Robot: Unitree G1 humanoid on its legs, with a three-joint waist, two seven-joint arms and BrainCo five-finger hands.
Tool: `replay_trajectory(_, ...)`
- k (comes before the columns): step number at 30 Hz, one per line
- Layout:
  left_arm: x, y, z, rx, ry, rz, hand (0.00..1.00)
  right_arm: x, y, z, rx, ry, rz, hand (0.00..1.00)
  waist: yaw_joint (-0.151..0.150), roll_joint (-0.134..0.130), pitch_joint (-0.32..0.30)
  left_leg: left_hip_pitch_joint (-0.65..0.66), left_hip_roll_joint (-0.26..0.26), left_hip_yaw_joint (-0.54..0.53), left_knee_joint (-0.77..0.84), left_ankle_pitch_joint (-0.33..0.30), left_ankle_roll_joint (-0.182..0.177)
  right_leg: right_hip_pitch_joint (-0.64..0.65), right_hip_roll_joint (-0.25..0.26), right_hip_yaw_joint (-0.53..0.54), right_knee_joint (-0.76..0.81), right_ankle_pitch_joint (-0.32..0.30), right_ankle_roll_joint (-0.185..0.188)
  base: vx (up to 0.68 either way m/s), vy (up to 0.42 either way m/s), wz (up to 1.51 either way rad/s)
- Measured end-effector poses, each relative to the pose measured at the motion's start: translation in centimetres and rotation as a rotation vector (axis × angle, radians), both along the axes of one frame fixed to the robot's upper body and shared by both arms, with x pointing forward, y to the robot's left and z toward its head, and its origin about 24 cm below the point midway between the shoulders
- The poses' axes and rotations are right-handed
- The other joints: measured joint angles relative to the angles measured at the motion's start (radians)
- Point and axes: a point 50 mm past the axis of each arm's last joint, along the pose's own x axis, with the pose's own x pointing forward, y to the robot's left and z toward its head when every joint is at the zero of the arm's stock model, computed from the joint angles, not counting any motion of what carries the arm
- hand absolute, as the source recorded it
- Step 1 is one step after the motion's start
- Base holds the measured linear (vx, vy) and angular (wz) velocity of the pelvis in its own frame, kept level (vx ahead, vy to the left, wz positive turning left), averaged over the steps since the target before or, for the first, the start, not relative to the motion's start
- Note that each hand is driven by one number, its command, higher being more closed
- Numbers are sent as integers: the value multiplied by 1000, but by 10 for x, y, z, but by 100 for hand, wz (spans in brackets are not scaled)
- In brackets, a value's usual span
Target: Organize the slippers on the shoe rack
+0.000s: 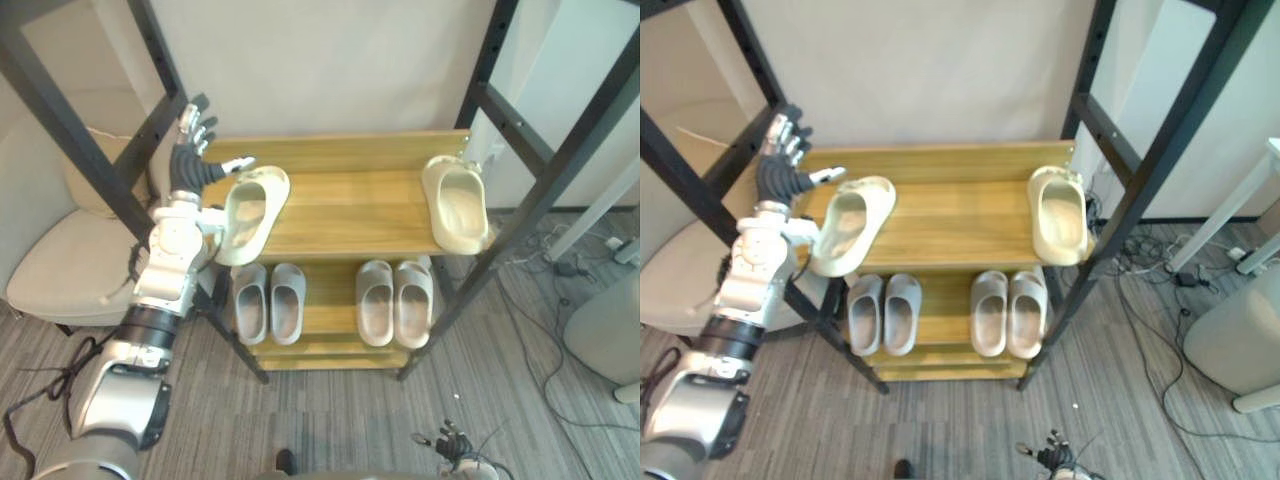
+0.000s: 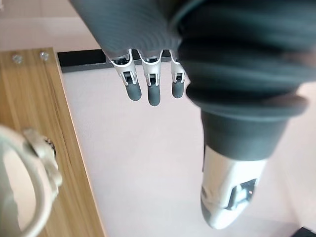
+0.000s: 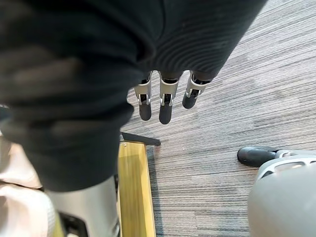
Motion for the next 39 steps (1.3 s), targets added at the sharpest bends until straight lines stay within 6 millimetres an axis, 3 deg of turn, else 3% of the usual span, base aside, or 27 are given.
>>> replay_trajectory(9, 9, 20, -3, 116, 75, 104, 0, -2, -1, 0, 1, 3, -4, 0, -9, 23, 14, -4, 0, -3, 0, 0, 0, -13, -1, 12, 4, 1, -1, -2, -3, -3)
replay_trajectory(21, 11, 42, -1, 358, 147, 203, 0, -9, -5, -1, -2, 11, -32, 0, -11, 35, 21, -9, 1, -6, 0, 0, 0, -26, -1, 19, 13, 1, -1, -9, 2, -1)
replay_trajectory(31, 13, 41, -7, 631, 201, 221, 0, -7, -5, 2, 10, -16, -17, 0, -14, 36, 22, -8, 1, -15, 0, 0, 0, -25, -1, 16, 18, 0, -2, 0, 0, 0)
replay_trajectory(39, 14, 40, -11, 741, 226, 249, 0, -8, -5, 2, 13, -17, -15, 0, -17, 39, 24, -9, 1, -20, 0, 0, 0, -26, -2, 15, 18, 0, -2, 0, 0, 0)
